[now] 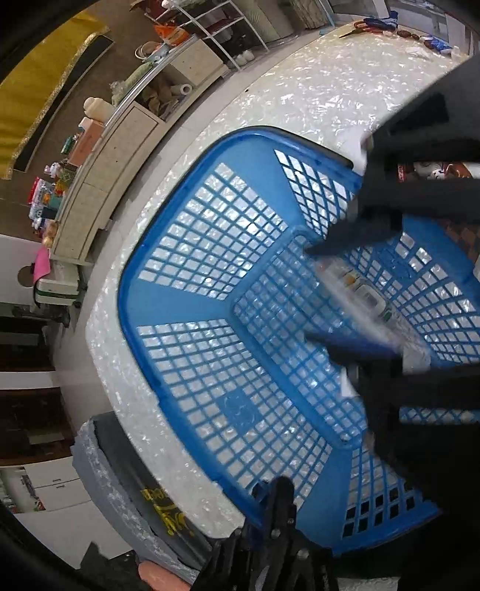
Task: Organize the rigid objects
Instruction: 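Open the right tool to release the remote into the basket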
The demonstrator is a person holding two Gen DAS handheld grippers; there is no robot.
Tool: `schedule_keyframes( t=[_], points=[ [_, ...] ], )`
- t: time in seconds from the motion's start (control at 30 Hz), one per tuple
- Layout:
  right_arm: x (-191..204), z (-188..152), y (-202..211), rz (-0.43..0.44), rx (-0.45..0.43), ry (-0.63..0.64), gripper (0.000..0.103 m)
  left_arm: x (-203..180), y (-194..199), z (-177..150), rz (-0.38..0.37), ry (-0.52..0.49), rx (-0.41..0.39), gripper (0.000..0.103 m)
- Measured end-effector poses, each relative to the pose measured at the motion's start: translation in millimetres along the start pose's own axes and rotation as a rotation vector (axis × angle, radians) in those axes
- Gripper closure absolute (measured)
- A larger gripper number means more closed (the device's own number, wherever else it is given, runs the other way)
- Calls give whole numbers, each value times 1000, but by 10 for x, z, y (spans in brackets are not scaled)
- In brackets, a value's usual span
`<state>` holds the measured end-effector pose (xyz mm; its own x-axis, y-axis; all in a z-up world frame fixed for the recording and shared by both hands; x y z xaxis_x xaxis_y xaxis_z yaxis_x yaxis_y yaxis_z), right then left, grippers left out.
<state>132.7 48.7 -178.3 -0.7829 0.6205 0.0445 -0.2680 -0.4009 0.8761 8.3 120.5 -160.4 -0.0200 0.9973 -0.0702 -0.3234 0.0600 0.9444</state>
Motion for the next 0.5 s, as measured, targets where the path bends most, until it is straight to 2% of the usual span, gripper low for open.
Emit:
schedule_keyframes(
  t=[0.13,0.17,0.27,0.33,0.5],
  points=[
    [22,58,94,-22,-36,14,27,-2,1,0,4,1,0,89],
    [25,63,113,-23,-36,16,19,1,0,1,5,2,0,89],
    [19,76,177,-31,-48,18,14,3,-4,5,8,1,2,89],
    [-13,81,218,-37,-47,6,2,5,-7,8,10,0,2,89],
    [-139,61,322,-41,-54,-35,0,6,-4,9,17,-1,2,89]
  ],
)
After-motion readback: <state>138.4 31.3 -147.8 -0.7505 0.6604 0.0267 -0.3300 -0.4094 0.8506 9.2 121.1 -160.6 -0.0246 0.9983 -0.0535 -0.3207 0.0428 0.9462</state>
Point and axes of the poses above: each gripper's, at about its wrist camera, not at the fingertips, and y roughly against the way its jaws point, x to its left, z to its top, the point moved 9 cm from there along -y, roughly the way its jaws point, and after that the axes turned 14 degrees about -y, right-handed, at the moved point
